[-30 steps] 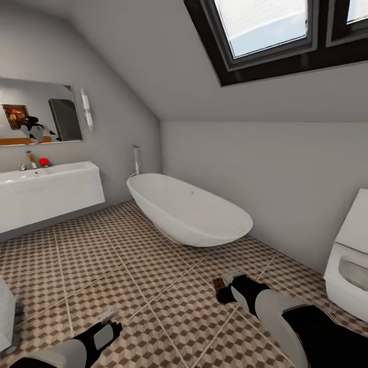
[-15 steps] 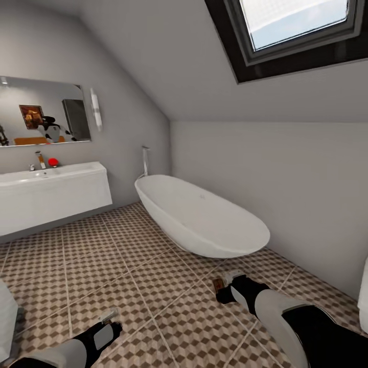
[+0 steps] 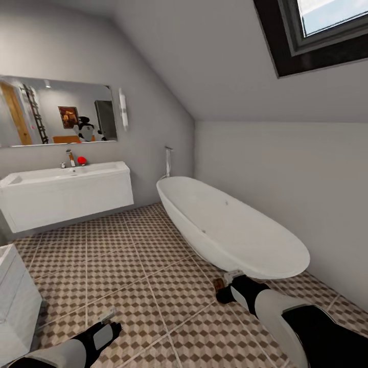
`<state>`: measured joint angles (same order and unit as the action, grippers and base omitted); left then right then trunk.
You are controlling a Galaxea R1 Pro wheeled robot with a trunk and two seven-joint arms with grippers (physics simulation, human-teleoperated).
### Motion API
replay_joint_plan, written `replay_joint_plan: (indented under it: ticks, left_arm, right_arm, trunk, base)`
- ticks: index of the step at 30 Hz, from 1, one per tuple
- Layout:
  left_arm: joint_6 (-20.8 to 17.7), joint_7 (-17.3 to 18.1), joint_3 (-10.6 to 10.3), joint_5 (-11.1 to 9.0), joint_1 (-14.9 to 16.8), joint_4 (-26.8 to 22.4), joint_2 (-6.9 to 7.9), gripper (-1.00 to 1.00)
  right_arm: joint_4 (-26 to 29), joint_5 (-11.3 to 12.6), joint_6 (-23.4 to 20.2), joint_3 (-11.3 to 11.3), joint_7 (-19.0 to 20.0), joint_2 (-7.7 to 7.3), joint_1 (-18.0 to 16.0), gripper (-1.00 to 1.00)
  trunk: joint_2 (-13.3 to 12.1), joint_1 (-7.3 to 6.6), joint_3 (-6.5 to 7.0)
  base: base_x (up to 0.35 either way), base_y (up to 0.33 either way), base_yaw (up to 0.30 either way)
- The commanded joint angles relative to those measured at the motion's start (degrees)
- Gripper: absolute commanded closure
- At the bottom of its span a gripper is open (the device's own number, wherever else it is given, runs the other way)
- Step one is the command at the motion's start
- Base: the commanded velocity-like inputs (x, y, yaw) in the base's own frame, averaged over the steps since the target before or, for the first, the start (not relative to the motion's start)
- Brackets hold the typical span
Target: Take the four mousetraps from the cabinet in the bathroom and place them on the bathroom floor. Make sure all four end up on the same floor surface, and ensure that at least two of them are either under or directly next to the same bathroom sink.
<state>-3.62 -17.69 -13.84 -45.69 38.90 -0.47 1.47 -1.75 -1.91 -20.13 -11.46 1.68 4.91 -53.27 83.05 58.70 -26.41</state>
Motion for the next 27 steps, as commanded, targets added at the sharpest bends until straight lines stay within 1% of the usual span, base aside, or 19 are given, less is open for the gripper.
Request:
replay_joint_plan:
  ticks: [1, 27]
  left_arm:
    - [-0.3, -0.3, -0.5, -0.2, 0.0, -0.1, 0.01, 1.0]
    - [-0.3, -0.3, -0.5, -0.2, 0.0, -0.1, 0.03, 1.0]
  right_arm:
    - [-0.1, -0.2, -0.1, -0.3, 0.2, 0.01, -0.1, 1.0]
    - [-0.1, -0.3, -0.1, -0.3, 0.2, 0.01, -0.1, 1.0]
  trunk:
    - [0.0, 0.03, -0.06]
    - [0.0, 0.03, -0.06]
  base:
    - [0.321, 0.0, 0.3]
    - [0.321, 0.0, 0.3]
